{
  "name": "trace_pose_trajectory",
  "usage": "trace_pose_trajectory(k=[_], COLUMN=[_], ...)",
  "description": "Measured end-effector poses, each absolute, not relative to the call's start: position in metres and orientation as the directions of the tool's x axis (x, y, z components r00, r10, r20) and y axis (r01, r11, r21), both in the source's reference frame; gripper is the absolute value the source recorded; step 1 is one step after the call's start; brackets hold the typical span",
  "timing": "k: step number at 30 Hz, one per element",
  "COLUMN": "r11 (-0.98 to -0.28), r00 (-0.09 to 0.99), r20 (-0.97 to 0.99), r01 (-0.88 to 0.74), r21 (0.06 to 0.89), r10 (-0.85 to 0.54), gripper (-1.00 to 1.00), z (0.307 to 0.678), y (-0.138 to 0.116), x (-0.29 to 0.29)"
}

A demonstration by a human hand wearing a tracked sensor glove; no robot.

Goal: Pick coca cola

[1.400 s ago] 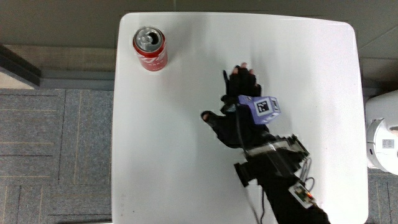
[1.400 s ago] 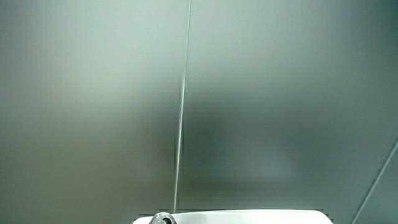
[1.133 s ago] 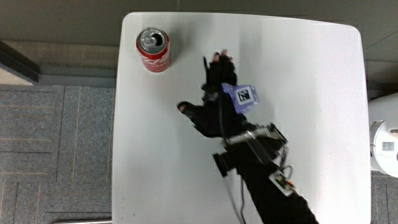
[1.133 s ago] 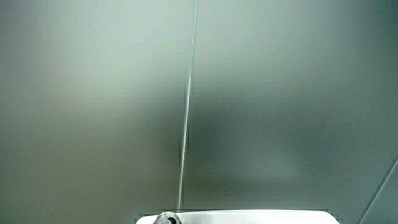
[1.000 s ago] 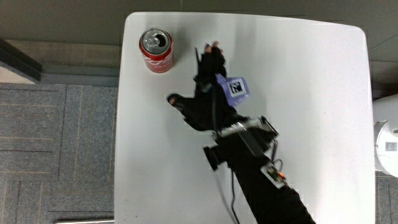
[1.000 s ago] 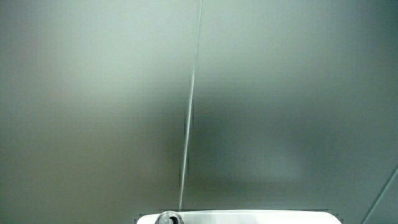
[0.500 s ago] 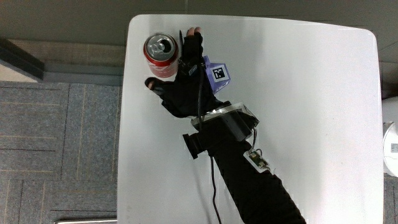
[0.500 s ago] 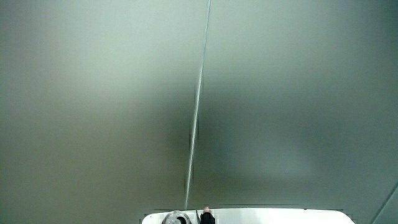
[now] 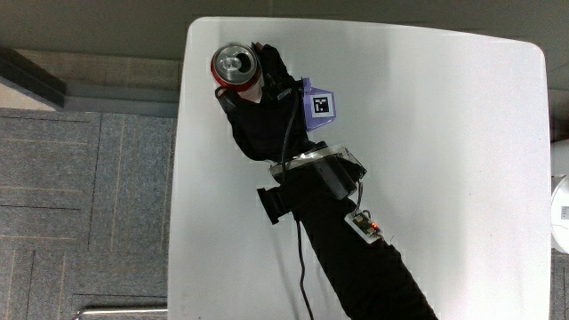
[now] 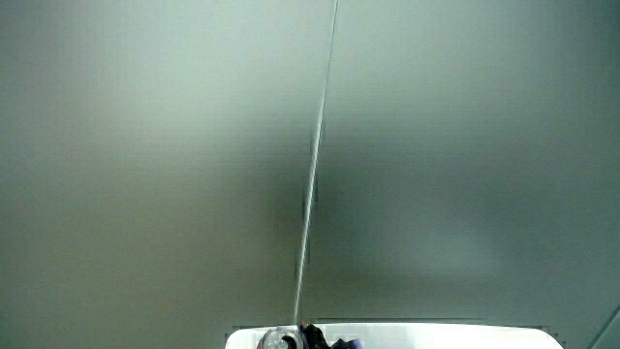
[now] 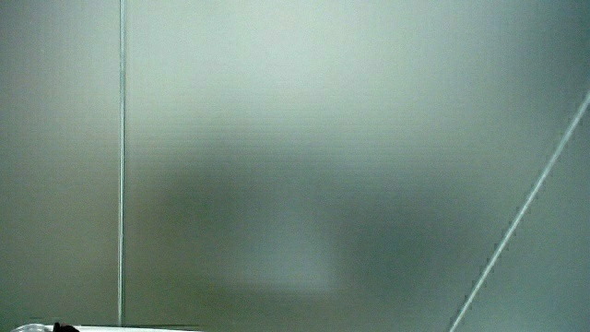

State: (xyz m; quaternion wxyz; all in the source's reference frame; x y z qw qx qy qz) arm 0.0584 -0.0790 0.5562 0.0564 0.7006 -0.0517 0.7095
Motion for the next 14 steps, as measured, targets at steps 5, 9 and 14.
trace_pose_trajectory(k=[5,9,14], r11=[-0.987,-0.987,-0.985], r00=[-0.015,-0.014,-0.047], r20=[1.000,1.000,0.998], r01=[-0.161,-0.163,-0.169], r21=[0.020,0.007,-0.045], r10=[0.023,0.010,-0.037], gripper=[1.00,1.00,1.00], z=[0.558,0.557,0.549], y=[-0.078,-0.078,-0.081], x=[0.060,0.063,0.068])
